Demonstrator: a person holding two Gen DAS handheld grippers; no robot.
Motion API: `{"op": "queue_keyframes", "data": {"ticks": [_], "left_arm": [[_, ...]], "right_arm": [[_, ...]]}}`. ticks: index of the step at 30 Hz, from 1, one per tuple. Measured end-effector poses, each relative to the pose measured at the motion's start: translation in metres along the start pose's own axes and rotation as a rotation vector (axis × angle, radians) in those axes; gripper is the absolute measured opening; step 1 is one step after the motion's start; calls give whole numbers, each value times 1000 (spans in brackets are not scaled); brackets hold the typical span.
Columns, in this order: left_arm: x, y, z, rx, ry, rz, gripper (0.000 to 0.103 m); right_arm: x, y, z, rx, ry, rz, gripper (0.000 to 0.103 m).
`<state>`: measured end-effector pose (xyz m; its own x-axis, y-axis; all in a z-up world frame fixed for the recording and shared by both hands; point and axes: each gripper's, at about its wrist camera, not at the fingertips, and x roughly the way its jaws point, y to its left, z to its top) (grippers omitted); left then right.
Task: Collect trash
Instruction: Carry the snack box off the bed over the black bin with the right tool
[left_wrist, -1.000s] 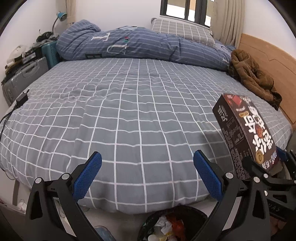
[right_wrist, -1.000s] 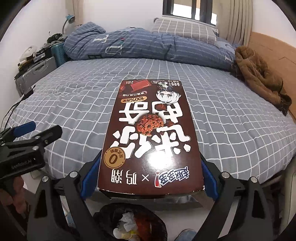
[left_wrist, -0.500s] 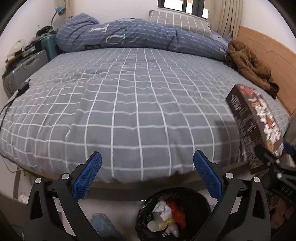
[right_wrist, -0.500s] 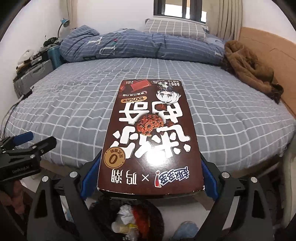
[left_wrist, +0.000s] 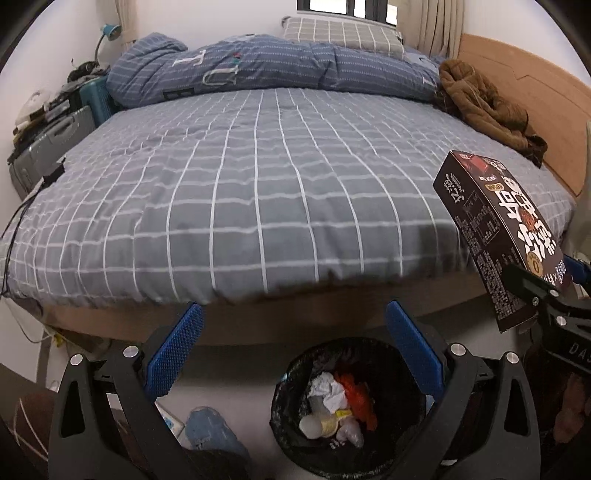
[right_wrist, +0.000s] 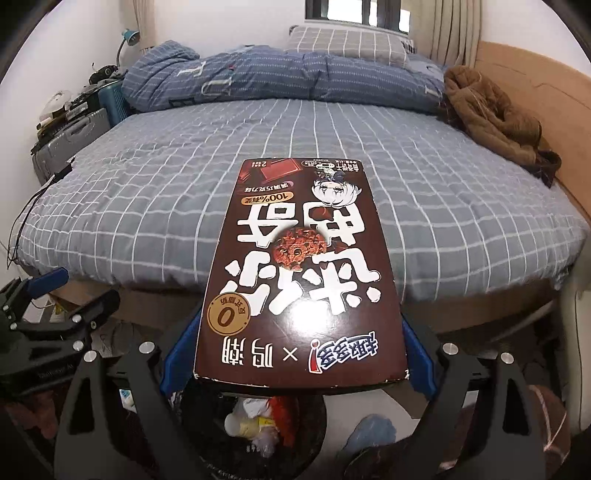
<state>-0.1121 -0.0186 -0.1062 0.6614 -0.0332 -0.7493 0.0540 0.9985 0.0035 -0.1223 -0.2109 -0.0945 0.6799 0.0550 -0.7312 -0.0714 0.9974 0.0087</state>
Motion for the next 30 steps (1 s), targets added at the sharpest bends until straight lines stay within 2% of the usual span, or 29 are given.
{"op": "queue_keyframes", "data": {"ticks": [5,12,17,21,24,30], "left_arm": [[-5,4,-15,-23,31,14,97],[-12,9,-31,-35,47,40,97],[-11,13,-37,-59,73,26,97],[-11,8,-43,-36,91,12,97],[-2,11,-48,-69,130,-22,97],[36,8,-63,-22,210,22,97]], "right_arm": [[-4,7,-12,-41,41,11,87],[-9,8,-29,-31,89,17,87],[-11,16,-39,-52,117,9,87],[-8,20,-47,-57,154,10,87],[0,21,-50,-67,183,0,87],[32,19,-64,-53,273,-3,87]]}}
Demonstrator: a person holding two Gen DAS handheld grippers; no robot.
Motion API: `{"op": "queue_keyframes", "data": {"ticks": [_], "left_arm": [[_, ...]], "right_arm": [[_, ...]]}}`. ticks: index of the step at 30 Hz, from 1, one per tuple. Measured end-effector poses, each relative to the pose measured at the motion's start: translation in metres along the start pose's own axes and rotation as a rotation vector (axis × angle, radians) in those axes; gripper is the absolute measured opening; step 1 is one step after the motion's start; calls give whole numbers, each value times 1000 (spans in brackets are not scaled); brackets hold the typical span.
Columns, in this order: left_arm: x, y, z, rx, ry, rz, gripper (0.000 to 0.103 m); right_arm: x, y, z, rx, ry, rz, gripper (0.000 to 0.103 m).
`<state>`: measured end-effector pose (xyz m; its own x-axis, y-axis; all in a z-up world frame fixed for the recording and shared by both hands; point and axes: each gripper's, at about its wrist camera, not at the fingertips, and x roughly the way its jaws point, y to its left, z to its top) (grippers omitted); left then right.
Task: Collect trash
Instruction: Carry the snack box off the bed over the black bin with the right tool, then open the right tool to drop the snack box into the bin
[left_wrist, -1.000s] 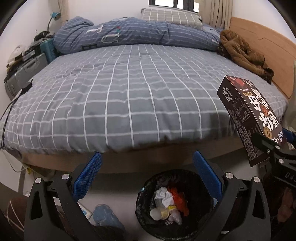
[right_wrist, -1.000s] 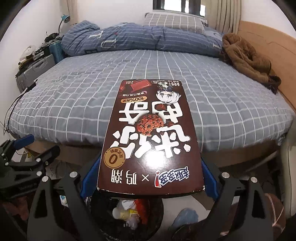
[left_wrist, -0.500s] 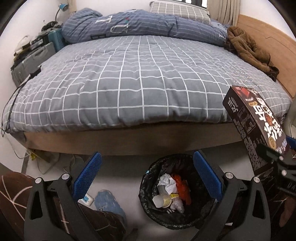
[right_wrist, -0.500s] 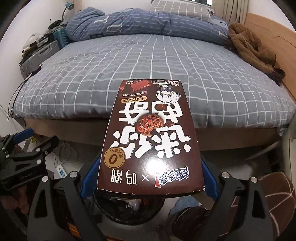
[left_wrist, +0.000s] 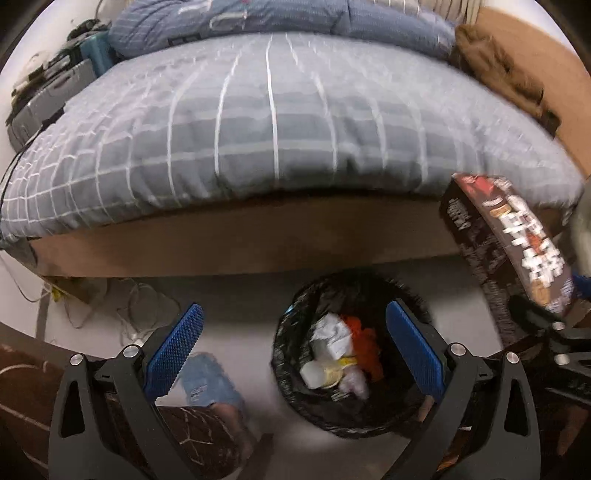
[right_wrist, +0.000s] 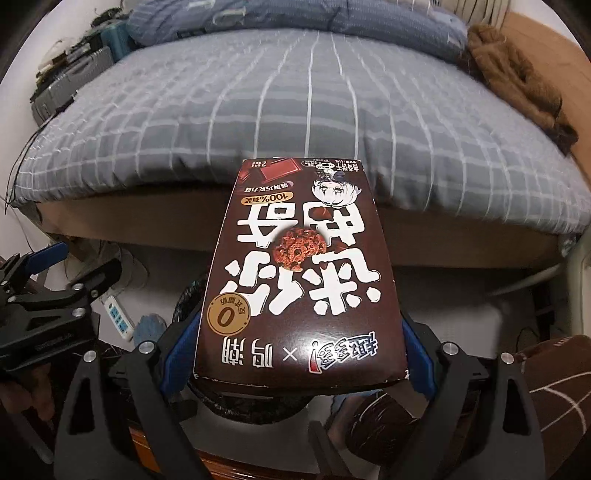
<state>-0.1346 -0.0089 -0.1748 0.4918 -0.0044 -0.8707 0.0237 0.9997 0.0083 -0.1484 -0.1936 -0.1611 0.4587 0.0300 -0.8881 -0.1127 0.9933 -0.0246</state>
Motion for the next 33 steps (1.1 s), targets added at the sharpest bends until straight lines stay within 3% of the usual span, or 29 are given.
{"op": "queue_keyframes", "data": {"ticks": [8,23,26,28,33], "left_arm": [[41,8,-8,-14,89,-14,97],[78,12,-24,-18,191,-10,97],[83,11,-26,-12,209,-2,97],[83,11,-26,-16,210,0,97],[81,11,-23,-22,196,4,97]], "right_arm": [[50,8,-9,-23,131,19,87],[106,19,-17,-29,259,51,88],[109,19,-16,-33,261,45,89],[108,19,-15,-34,245,35,96],[101,13,-11,-26,227,27,96]]}}
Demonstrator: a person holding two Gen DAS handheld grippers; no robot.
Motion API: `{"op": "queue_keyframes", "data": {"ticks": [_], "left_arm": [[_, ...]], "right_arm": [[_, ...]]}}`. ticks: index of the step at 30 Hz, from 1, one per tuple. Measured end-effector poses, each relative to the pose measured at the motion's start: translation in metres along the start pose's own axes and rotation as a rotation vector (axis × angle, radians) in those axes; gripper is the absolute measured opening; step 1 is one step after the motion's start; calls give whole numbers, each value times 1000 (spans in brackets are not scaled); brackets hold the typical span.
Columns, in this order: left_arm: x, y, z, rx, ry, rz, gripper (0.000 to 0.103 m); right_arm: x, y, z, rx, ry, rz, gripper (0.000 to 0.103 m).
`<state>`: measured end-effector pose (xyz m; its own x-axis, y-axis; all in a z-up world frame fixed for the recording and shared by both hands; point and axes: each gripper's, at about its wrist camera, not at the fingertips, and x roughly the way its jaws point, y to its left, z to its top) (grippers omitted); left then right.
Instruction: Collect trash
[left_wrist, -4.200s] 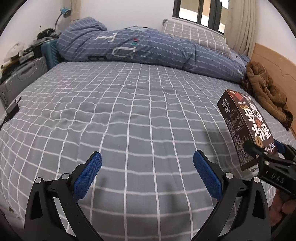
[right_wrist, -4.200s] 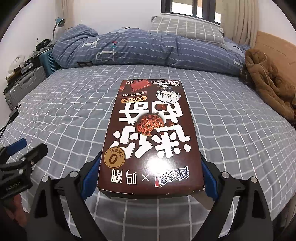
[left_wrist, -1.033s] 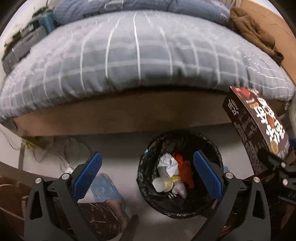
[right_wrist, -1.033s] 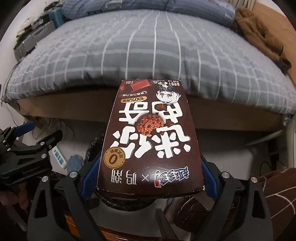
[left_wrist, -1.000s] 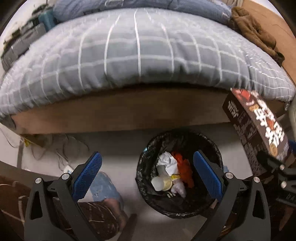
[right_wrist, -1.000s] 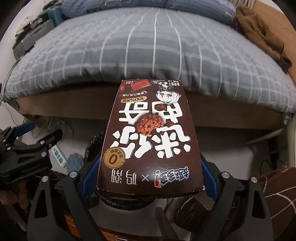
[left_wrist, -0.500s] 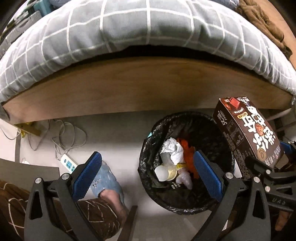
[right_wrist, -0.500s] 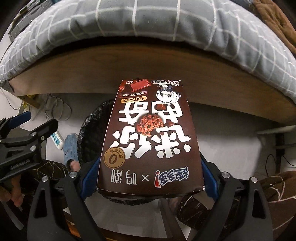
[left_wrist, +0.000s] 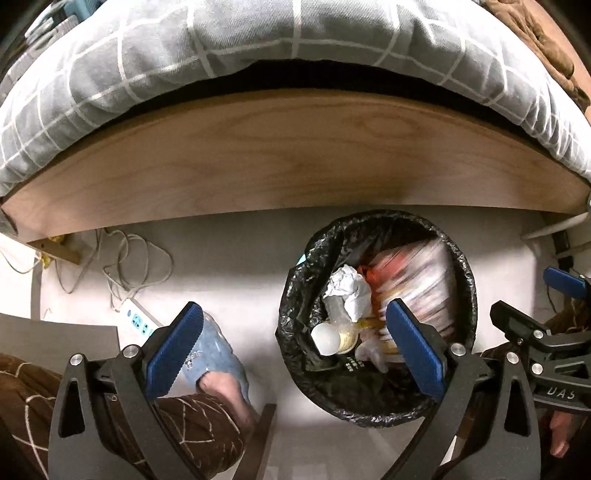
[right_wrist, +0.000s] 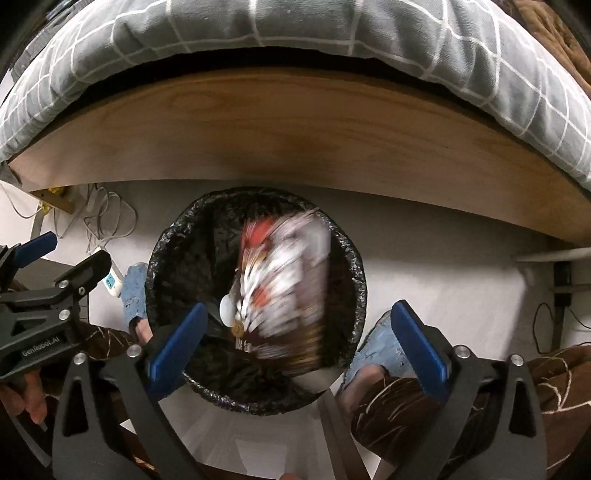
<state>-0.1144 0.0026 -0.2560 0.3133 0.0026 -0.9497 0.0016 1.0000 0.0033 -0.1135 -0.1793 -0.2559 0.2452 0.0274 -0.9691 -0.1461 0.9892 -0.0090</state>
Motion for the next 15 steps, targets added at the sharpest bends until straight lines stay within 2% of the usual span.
{"op": "queue_keyframes", "data": {"ticks": [3,5,8,11,15], "left_arm": [[-6,-3,2,8,-11,-4,97],[-20,-6,4,21,-45,-1,97],[-39,-13,9,47,-82,1,97],[-68,-18,19,59,-139,21,97],[-116,-12,32,4,-204,6,97]], "right_arm": [[-12,-4,3,5,-42,-5,96],[-27,-9,5,14,-78,-9,96],[-62,-24,11,38,-153,-9,96],[-96,-35,17,54,-224,-26,96],[-149,-46,23,73,-318,-45,96]]}}
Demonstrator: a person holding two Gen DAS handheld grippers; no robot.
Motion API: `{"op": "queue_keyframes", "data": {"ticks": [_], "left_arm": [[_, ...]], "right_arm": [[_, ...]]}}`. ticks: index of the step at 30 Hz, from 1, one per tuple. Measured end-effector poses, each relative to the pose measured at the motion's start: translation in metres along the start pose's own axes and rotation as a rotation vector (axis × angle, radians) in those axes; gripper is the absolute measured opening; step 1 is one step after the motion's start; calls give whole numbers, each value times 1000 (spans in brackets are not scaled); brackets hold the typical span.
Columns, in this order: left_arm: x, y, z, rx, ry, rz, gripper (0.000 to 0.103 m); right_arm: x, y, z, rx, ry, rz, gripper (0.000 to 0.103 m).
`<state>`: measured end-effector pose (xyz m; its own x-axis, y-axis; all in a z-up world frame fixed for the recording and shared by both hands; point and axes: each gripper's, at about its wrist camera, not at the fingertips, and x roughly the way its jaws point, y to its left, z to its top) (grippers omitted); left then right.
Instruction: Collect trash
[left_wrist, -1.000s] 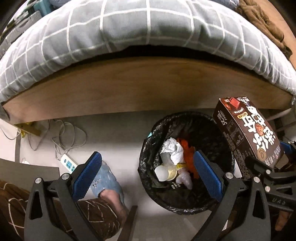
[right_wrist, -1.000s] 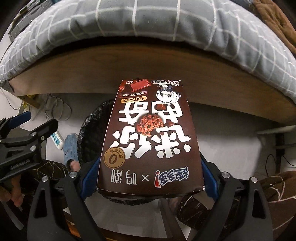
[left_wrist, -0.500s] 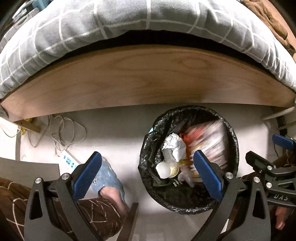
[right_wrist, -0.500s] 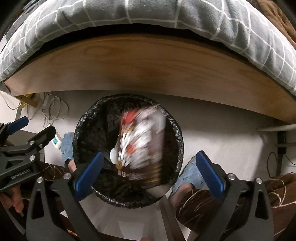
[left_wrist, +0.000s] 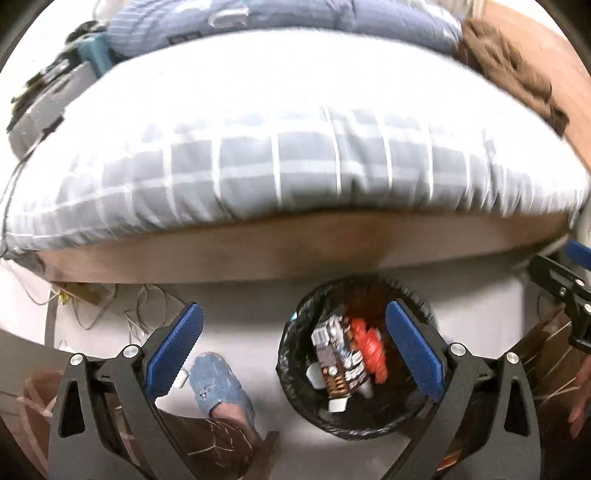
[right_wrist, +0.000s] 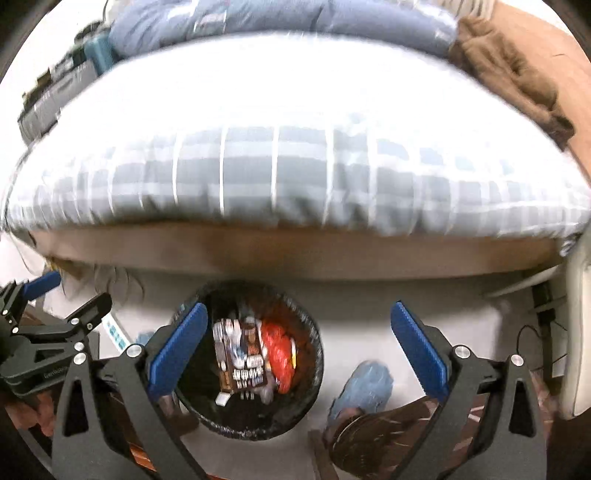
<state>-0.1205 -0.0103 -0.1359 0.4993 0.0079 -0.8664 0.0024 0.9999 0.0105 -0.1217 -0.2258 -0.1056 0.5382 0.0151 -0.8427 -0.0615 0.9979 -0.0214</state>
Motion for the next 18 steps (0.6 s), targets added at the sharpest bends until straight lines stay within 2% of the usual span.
{"op": "queue_keyframes", "data": {"ticks": [4,8,14,18], "left_arm": [[-50,3,17,-14,-89,-4,97],[-96,2,23,-6,-155,-9,97],[-133,-1,17,-2,-182,-17,97],[-142,-2,13,0,-184,-24,97]], "right_arm": [[-52,-5,14,-2,-100,-22,96],[-86,-4,15,9,-154,-28,96],[-116,4,7,9,-199,-36,96],[-122,8,0,8,-207,-37,96]]}}
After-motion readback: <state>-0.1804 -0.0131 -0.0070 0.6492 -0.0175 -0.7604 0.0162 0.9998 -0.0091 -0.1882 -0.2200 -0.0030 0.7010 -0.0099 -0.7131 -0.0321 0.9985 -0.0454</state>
